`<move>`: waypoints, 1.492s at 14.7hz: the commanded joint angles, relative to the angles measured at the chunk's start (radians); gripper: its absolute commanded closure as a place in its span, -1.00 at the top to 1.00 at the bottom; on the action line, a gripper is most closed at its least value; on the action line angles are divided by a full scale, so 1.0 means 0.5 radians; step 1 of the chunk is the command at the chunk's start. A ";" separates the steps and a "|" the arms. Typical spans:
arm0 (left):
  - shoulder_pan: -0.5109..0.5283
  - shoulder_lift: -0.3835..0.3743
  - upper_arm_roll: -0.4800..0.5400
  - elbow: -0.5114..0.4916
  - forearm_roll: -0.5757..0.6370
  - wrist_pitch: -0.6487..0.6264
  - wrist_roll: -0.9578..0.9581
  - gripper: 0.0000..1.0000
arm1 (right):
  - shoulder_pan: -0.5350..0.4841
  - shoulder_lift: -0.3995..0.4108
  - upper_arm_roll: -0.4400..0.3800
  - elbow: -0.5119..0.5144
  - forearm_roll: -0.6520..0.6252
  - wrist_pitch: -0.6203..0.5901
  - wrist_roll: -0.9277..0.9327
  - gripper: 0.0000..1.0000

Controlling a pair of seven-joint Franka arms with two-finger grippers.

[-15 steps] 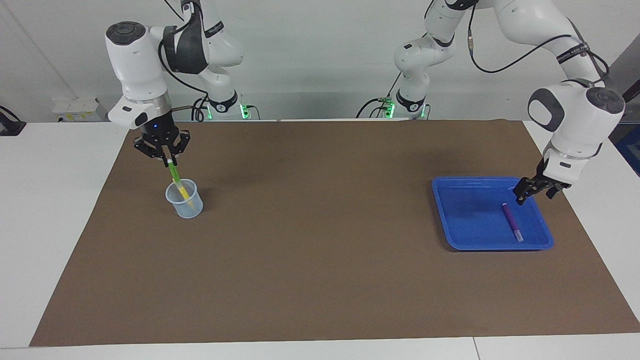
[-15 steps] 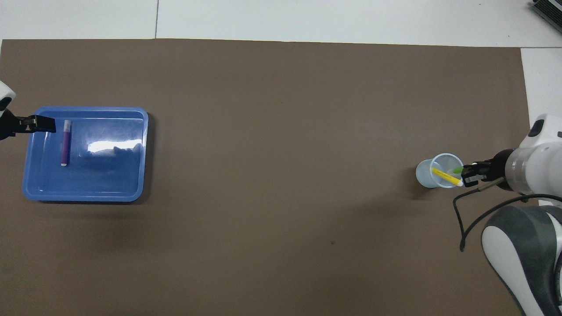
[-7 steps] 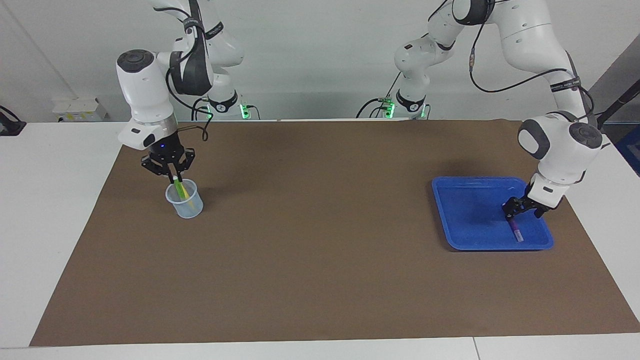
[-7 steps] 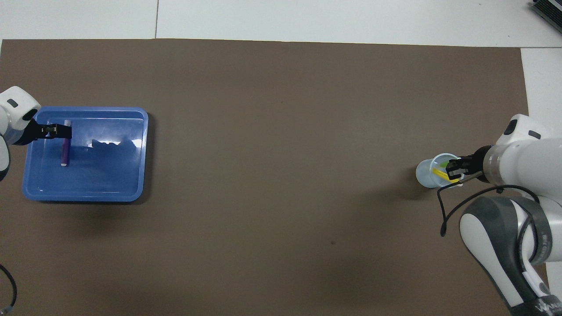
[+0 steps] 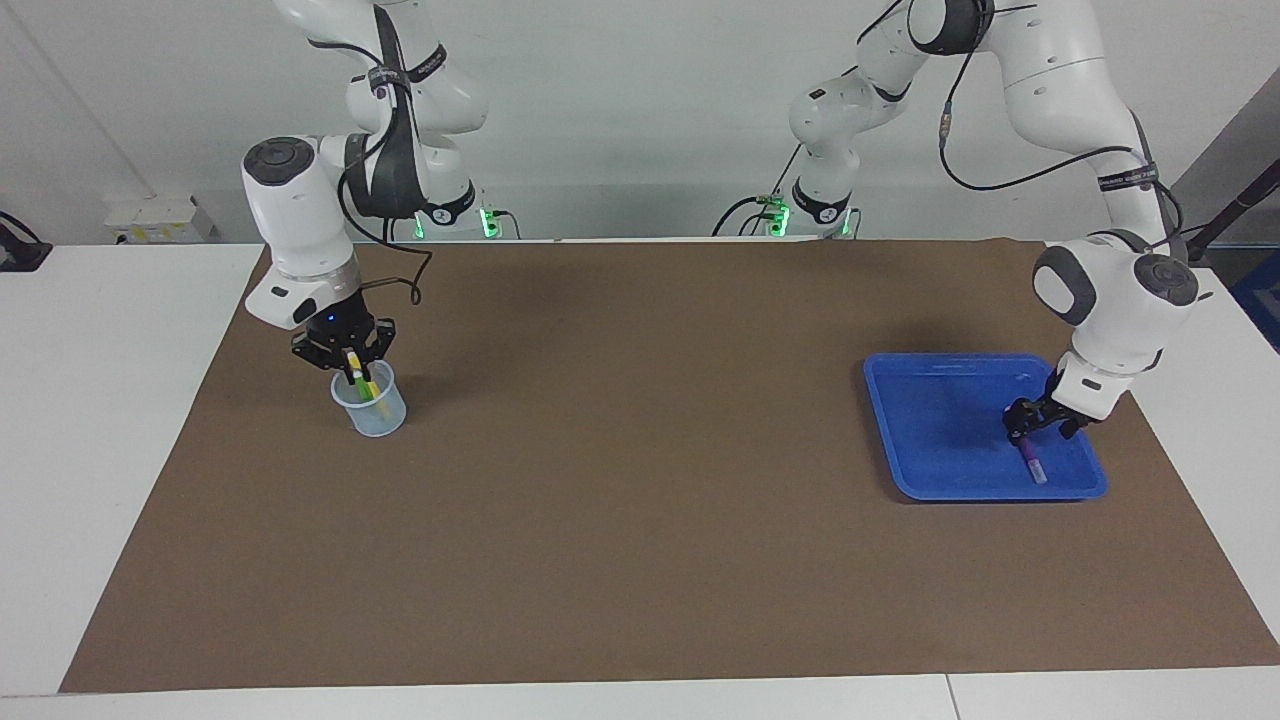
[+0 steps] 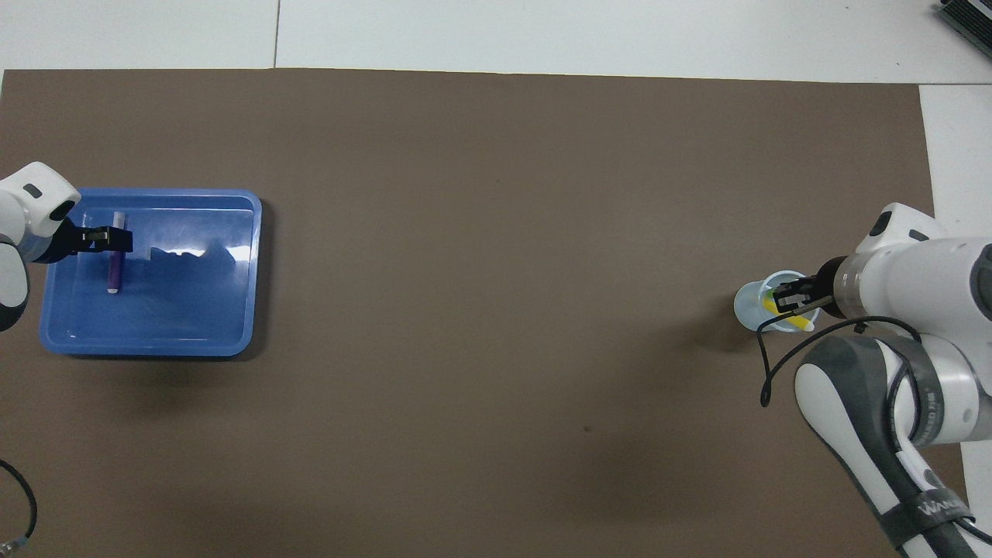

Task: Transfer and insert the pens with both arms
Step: 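Grasp the purple pen with the left gripper while the right gripper releases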

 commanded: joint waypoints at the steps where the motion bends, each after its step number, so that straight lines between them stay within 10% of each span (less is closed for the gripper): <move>1: 0.018 -0.006 -0.008 -0.142 0.022 0.181 -0.044 0.77 | -0.020 0.012 0.026 -0.008 -0.037 0.036 0.085 0.13; 4: 0.015 -0.006 -0.011 -0.145 0.022 0.178 -0.047 0.48 | -0.017 0.018 0.026 0.020 -0.037 0.005 0.066 1.00; 8: 0.000 -0.006 -0.008 -0.118 -0.116 0.102 -0.066 -1.00 | -0.010 0.009 0.035 0.161 -0.034 -0.310 0.057 1.00; 15: -0.037 -0.037 -0.029 0.106 -0.244 -0.314 -0.369 -1.00 | 0.082 -0.049 0.041 0.461 0.192 -0.859 0.066 1.00; 22: -0.199 -0.429 -0.032 0.183 -0.775 -0.931 -1.266 -1.00 | 0.088 -0.086 0.054 0.489 0.913 -0.928 0.066 1.00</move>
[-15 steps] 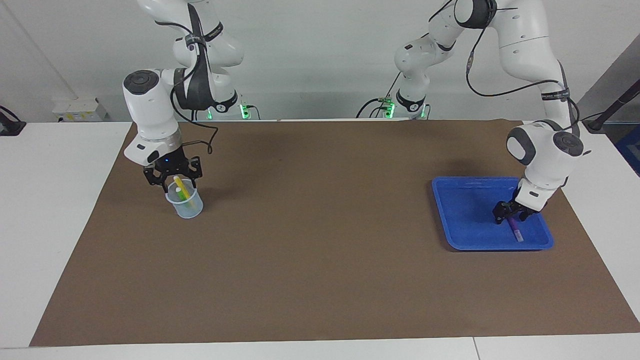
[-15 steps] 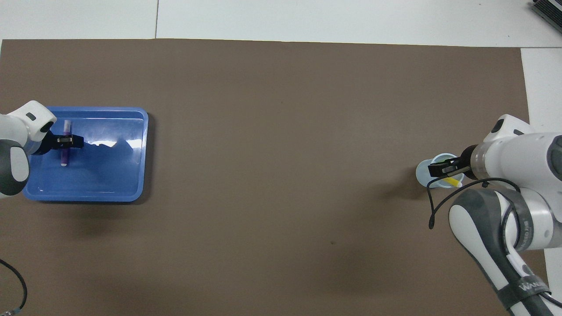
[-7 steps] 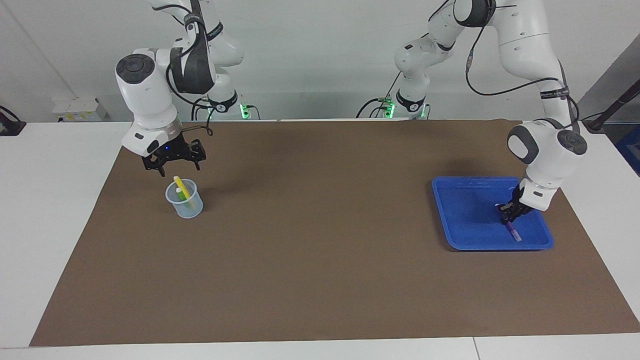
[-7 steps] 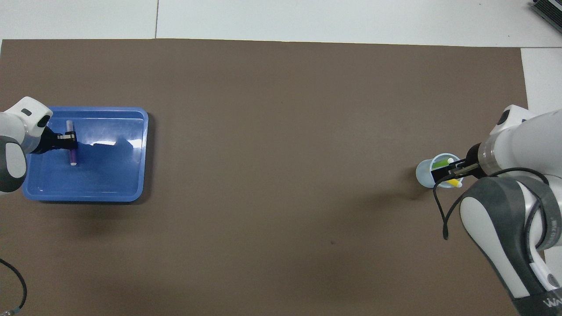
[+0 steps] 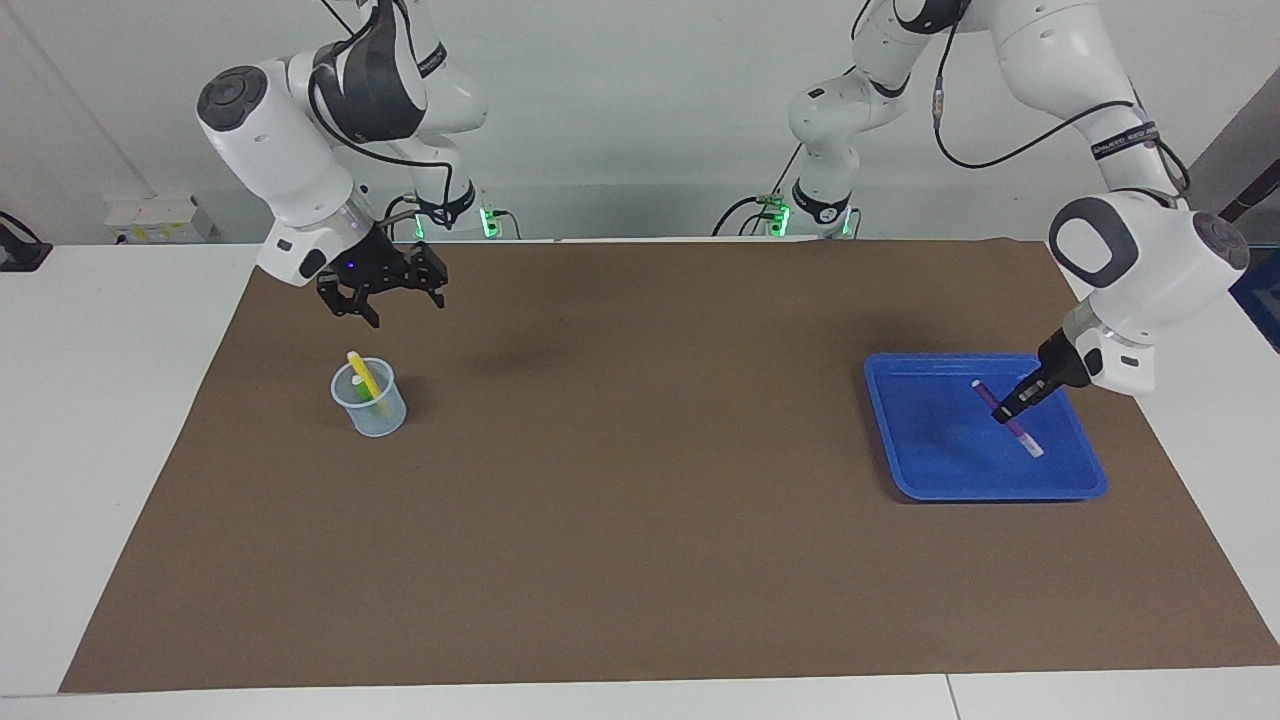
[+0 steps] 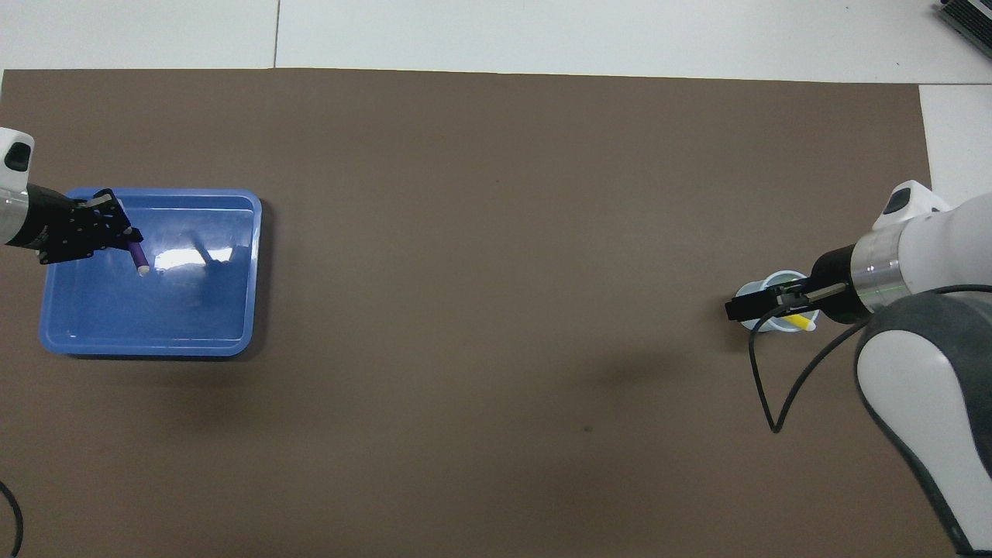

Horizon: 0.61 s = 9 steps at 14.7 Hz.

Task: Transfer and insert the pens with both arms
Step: 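Grasp the purple pen with the left gripper while the right gripper releases, then lift the purple pen toward the right gripper with the left gripper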

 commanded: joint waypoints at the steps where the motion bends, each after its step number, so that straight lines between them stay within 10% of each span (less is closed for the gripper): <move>1: -0.152 -0.198 0.023 -0.042 -0.140 -0.241 -0.494 -1.00 | 0.037 -0.017 0.021 -0.005 0.247 -0.001 0.029 1.00; 9: -0.802 -0.321 0.026 -0.064 -0.601 -0.316 -1.828 -1.00 | 0.396 -0.017 0.021 -0.076 0.741 0.409 0.255 1.00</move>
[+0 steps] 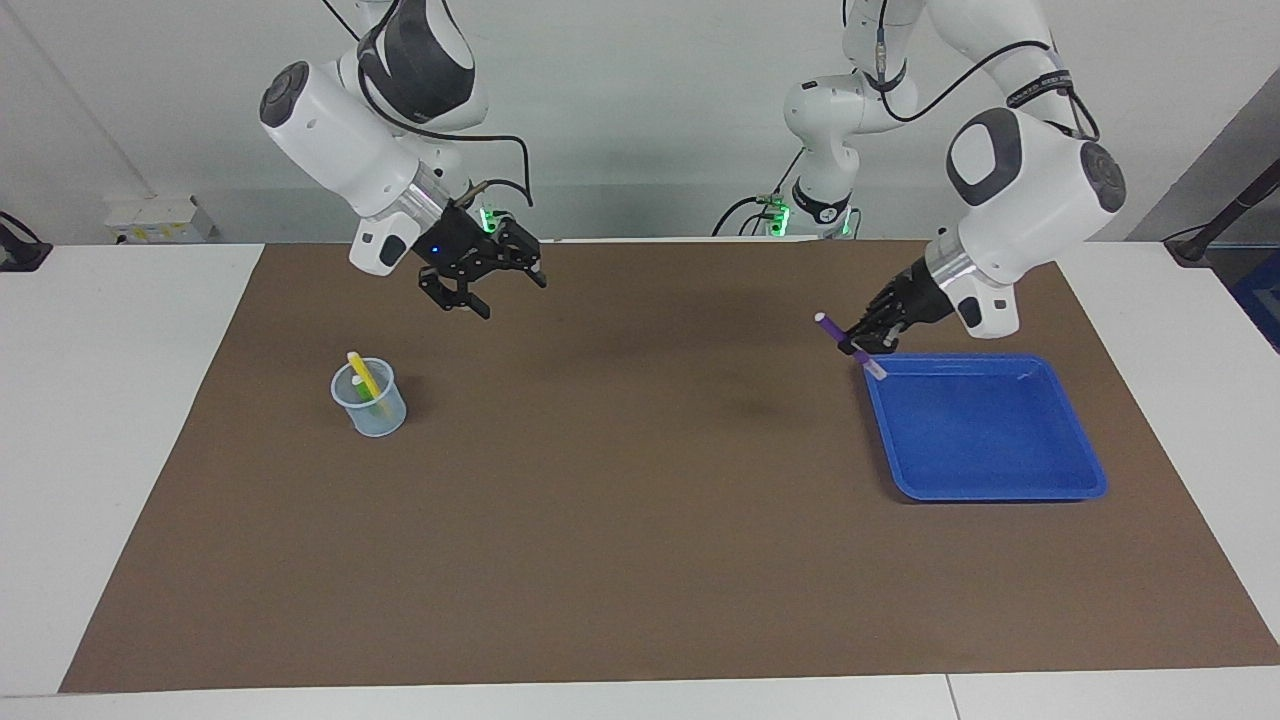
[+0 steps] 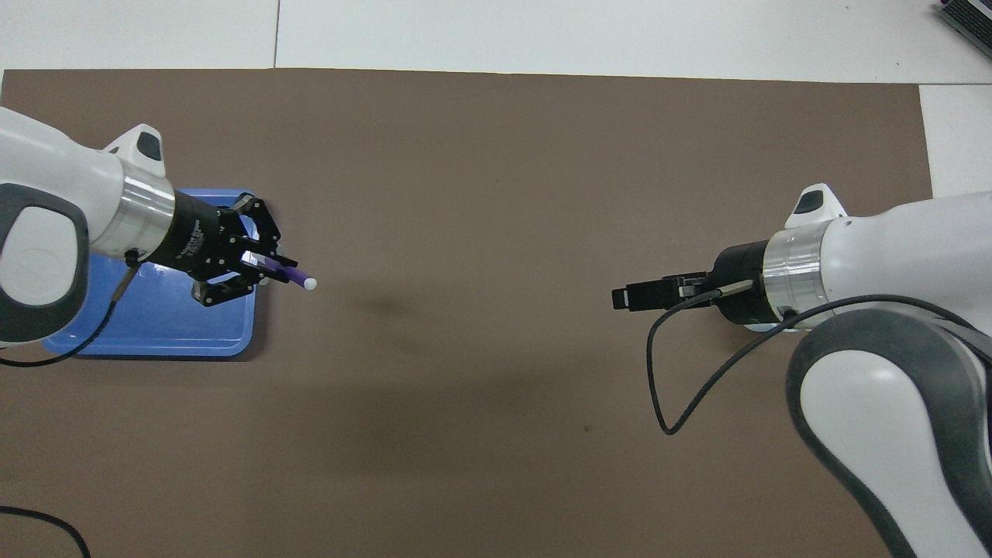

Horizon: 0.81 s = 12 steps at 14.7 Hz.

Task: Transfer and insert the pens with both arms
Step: 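Lift the purple pen toward the right gripper with the left gripper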

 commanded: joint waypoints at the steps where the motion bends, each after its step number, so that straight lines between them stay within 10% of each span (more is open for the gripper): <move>1: -0.240 -0.036 0.035 -0.046 -0.076 0.152 -0.438 -1.00 | 0.106 -0.018 0.000 -0.073 0.134 0.144 0.096 1.00; 12: -0.867 0.004 0.038 -0.065 -0.073 0.831 -1.452 -1.00 | 0.420 0.016 0.003 -0.146 0.168 0.540 0.332 0.82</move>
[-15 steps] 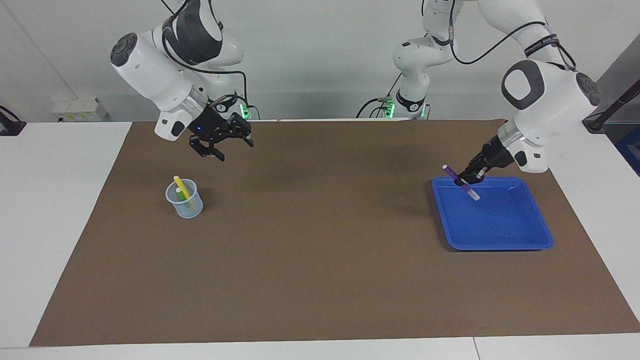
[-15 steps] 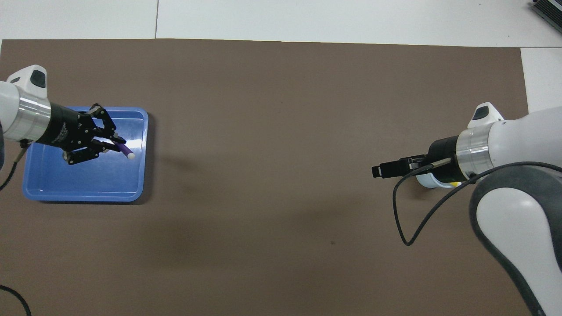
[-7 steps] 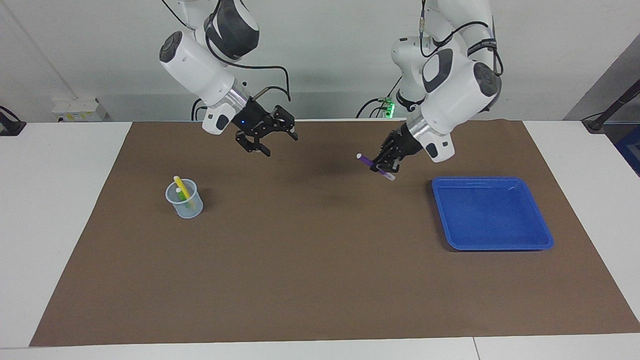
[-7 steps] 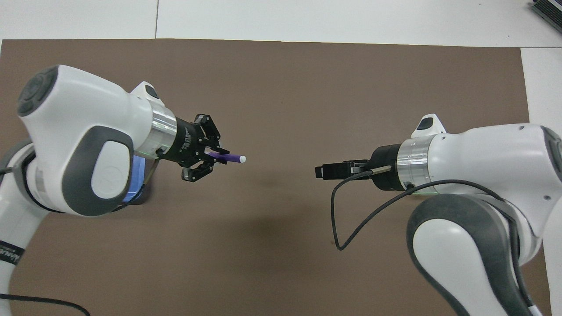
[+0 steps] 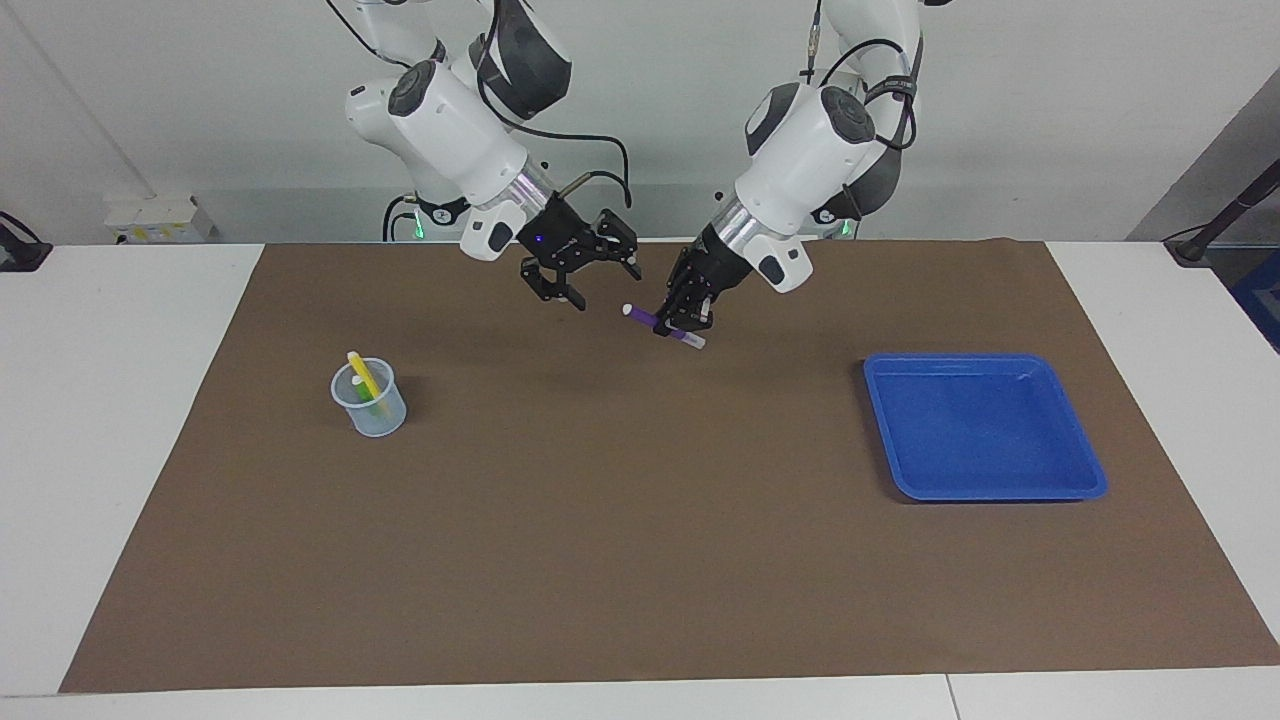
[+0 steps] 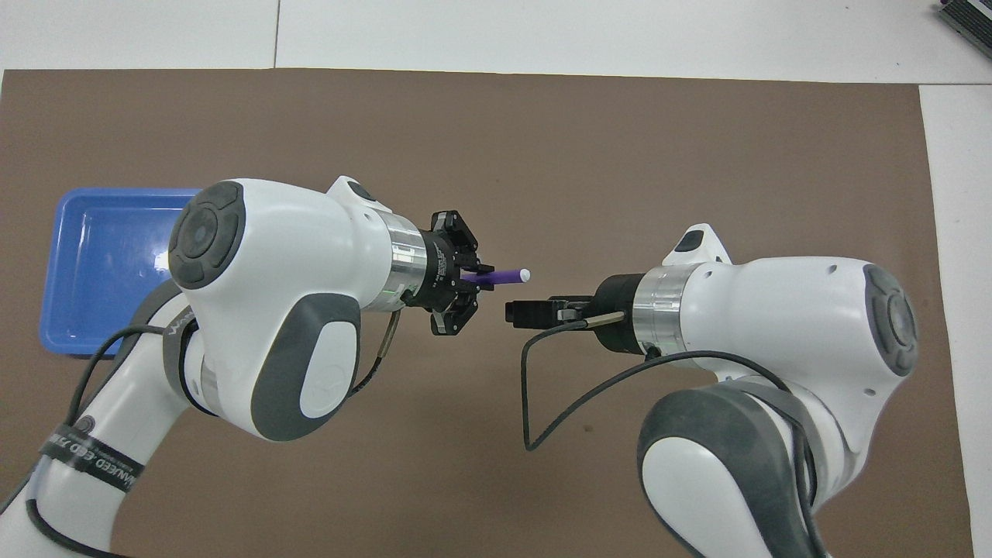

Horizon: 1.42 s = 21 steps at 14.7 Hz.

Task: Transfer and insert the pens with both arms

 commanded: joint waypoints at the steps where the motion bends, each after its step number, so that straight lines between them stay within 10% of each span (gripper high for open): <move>1: -0.071 -0.011 0.036 -0.033 -0.022 0.047 -0.036 -1.00 | 0.000 -0.011 -0.001 -0.025 0.052 0.032 0.012 0.77; 6: -0.108 -0.026 0.036 -0.067 -0.016 0.020 0.010 -1.00 | 0.018 -0.005 -0.004 -0.022 0.052 0.044 0.003 0.22; 21: -0.182 -0.106 0.033 -0.147 -0.016 -0.076 0.176 -1.00 | 0.021 0.001 -0.004 -0.080 0.046 0.213 -0.016 -0.12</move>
